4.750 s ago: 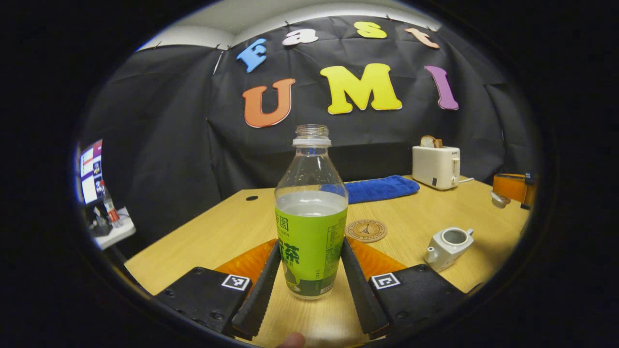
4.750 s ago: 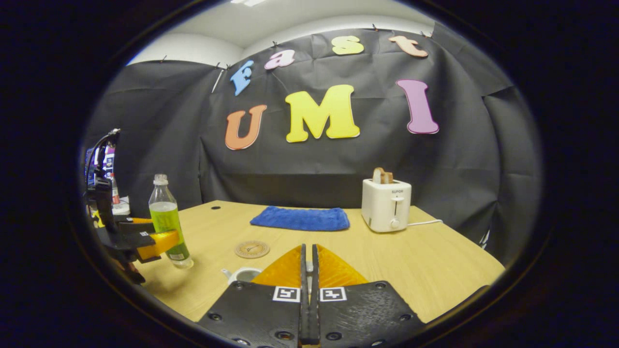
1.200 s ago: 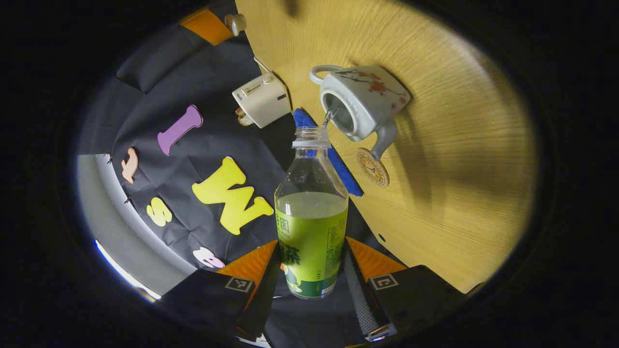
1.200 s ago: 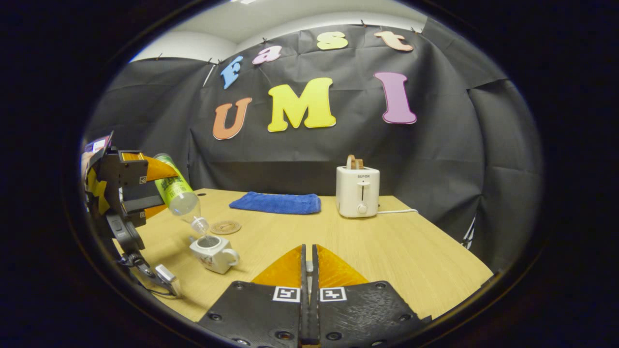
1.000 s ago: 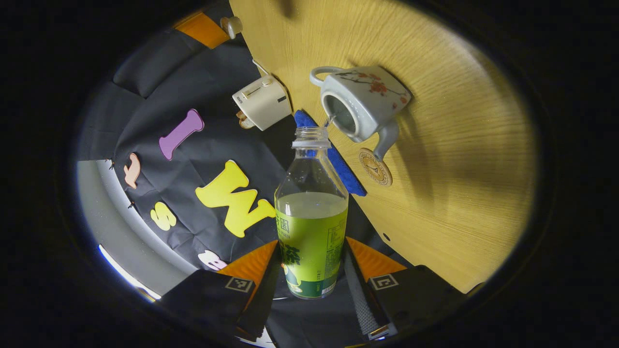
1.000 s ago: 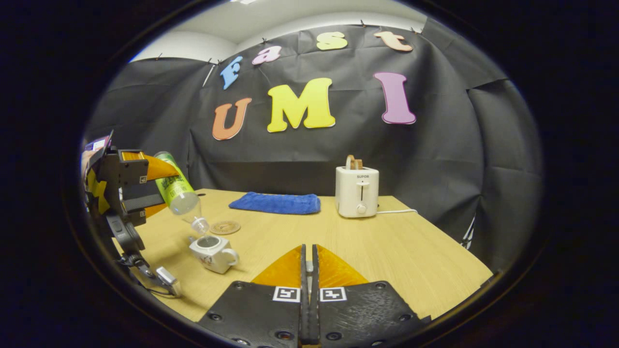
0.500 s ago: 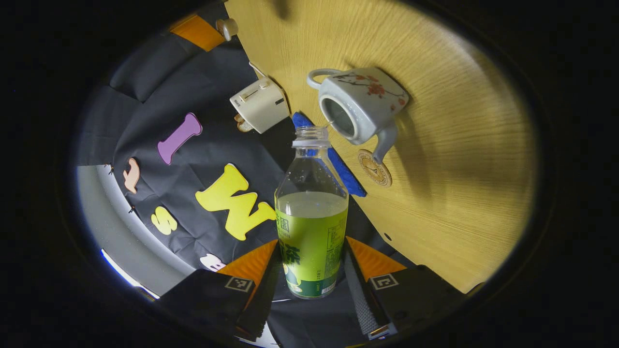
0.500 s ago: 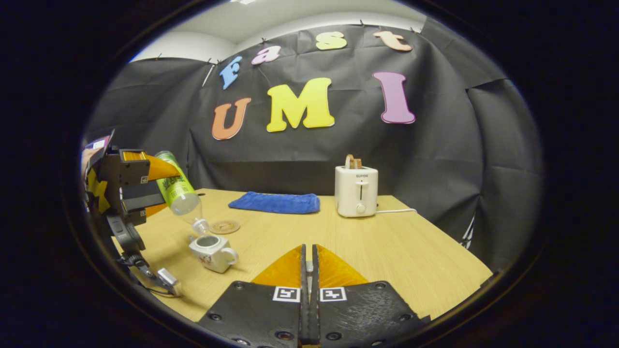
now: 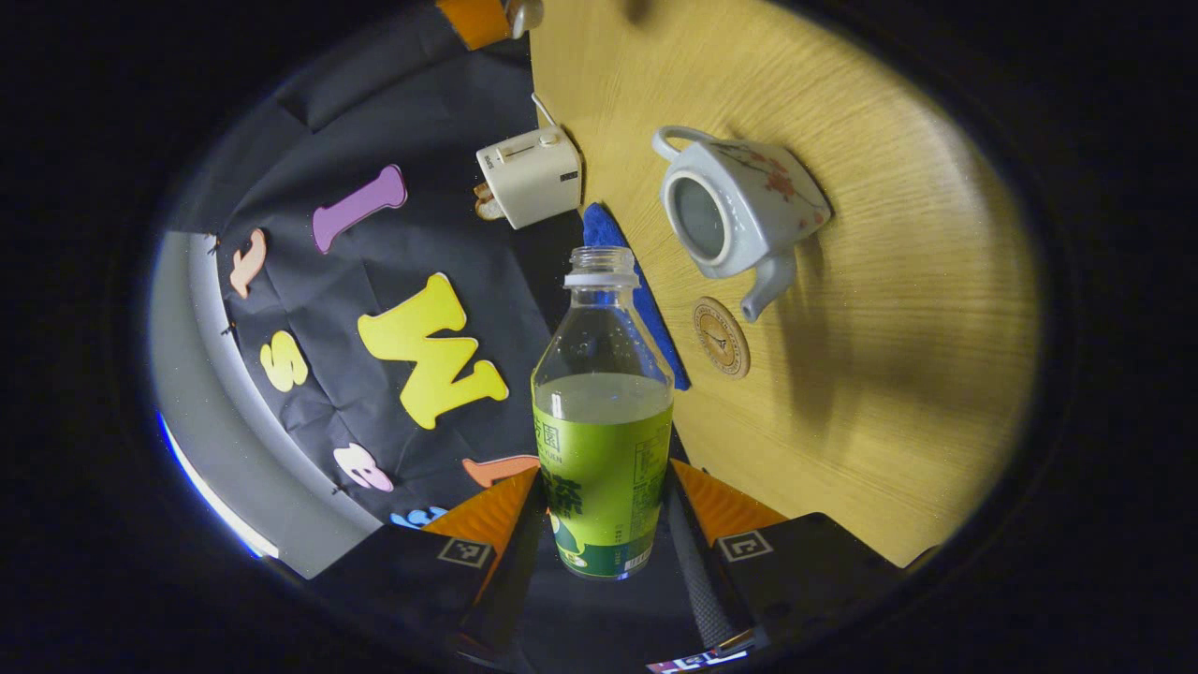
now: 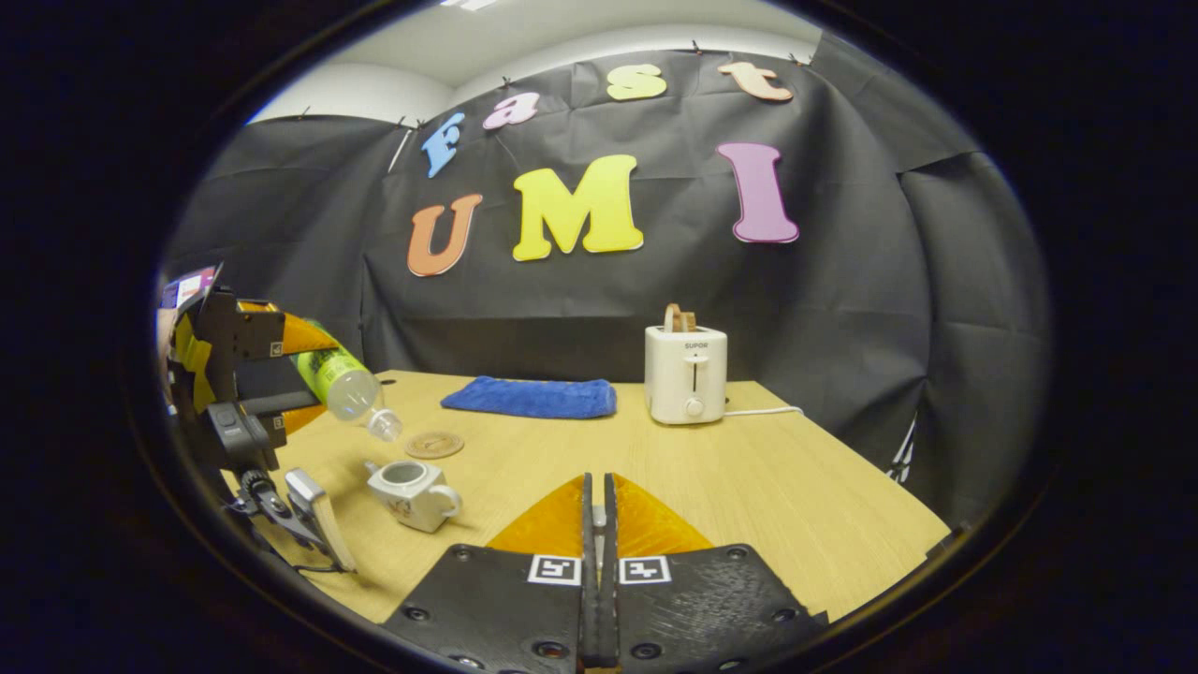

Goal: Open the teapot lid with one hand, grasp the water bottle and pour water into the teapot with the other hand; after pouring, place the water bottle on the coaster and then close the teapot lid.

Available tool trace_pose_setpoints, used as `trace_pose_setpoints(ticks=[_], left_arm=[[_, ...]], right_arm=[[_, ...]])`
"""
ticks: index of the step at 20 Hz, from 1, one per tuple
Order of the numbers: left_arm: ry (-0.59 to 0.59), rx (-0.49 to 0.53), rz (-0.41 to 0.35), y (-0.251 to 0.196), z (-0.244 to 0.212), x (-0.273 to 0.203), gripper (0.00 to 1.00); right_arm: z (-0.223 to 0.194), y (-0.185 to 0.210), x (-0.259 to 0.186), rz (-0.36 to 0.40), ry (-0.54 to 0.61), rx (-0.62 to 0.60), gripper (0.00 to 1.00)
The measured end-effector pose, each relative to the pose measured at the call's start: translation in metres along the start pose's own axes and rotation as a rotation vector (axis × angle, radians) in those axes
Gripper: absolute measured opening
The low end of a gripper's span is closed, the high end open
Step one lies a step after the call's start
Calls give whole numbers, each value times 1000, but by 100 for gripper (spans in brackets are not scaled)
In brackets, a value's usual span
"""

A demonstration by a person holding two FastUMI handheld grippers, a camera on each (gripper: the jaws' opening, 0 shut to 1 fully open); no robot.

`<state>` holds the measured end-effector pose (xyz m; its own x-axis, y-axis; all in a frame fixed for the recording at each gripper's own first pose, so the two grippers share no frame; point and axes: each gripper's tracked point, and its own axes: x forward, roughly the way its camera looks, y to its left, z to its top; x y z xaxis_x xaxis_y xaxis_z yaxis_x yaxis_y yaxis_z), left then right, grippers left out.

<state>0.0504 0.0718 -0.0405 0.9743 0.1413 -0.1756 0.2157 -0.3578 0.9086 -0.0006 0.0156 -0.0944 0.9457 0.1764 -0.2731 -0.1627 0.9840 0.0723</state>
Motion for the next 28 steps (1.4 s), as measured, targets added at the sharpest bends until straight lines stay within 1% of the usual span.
trace_pose_setpoints(ticks=[2, 3, 7, 11, 14, 16, 18, 19, 21, 22, 26, 28], left_arm=[[-10, -63, -5, -5, 3, -2, 72], [-16, -116, -10, -8, 3, -2, 72], [-43, -458, -105, -31, 7, -10, 72], [-44, -756, -120, -28, 1, -19, 72], [-50, -1050, -175, -28, 0, -25, 72], [-63, -1224, -158, -17, -5, -24, 73], [-68, -1364, -128, -3, -20, -16, 73], [-71, -1424, -122, 0, -22, -12, 73], [-81, -1509, -104, 7, -27, -3, 73], [-92, -1542, -88, 10, -29, 2, 73], [-164, -1674, -72, 27, -17, 24, 73], [-199, -1718, -63, 29, -11, 32, 73]], right_arm=[[2, 0, 0, -4, -2, -2, 0], [3, 1, -1, -3, -3, 1, 0], [12, 5, -4, 5, -11, 21, 0], [20, 13, -4, 11, -21, 11, 0], [23, 24, -2, 27, -21, 7, 0], [26, 32, 1, 37, -21, 5, 0], [28, 41, 3, 48, -22, 1, 0], [29, 44, 4, 53, -23, -2, 0], [31, 52, 7, 61, -24, -7, 0], [31, 55, 8, 64, -24, -10, 0], [29, 64, 13, 74, -15, -17, 0], [28, 67, 16, 79, -11, -19, 0]])
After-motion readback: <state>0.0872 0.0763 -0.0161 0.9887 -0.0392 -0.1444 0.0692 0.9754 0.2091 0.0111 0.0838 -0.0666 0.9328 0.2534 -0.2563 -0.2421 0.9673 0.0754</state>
